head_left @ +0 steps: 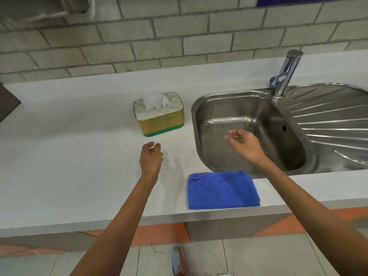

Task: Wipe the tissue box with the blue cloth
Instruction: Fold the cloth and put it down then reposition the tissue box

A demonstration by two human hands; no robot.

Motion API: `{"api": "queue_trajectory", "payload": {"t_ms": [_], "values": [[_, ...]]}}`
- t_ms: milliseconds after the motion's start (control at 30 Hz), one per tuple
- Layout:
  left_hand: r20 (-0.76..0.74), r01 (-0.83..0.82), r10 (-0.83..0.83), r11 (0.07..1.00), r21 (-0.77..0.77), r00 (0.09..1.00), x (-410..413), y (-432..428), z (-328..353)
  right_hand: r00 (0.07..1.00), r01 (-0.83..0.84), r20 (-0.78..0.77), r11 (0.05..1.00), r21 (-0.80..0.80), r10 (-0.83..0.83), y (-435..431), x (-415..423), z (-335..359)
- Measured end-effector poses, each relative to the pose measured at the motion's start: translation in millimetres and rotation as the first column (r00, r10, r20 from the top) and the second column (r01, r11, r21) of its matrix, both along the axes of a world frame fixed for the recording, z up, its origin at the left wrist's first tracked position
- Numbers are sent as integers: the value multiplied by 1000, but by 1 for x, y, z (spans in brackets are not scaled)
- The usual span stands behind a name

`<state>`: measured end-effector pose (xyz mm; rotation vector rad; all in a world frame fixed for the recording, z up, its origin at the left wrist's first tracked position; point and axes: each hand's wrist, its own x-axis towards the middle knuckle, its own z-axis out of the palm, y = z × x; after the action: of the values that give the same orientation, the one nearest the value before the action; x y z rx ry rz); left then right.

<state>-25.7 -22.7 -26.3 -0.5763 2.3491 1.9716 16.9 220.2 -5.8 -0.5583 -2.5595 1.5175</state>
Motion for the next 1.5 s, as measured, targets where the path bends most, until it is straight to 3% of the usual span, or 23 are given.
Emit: {"api": "queue_trajectory", "payload": {"t_ms": [167,433,633,1000,1500], "values": [[24,-82,79,984,158,997,-55,-22,10,997,-70,-23,986,-149,67,-39,-83,3],[123,10,-45,964,267,991,-115,-36,-1,995,-71,49,960,-272,88,-89,-154,-24],[134,88,-127,960,266,983,-154,-45,-10,992,-112,-71,973,-199,100,-99,-181,-39],[44,168,-178,970,175,983,-249,-40,-14,990,-54,-135,982,-181,29,-96,-268,-41],[-4,165,-167,968,187,986,-298,-31,-16,996,-60,-77,990,-131,51,-86,-320,-41]]}}
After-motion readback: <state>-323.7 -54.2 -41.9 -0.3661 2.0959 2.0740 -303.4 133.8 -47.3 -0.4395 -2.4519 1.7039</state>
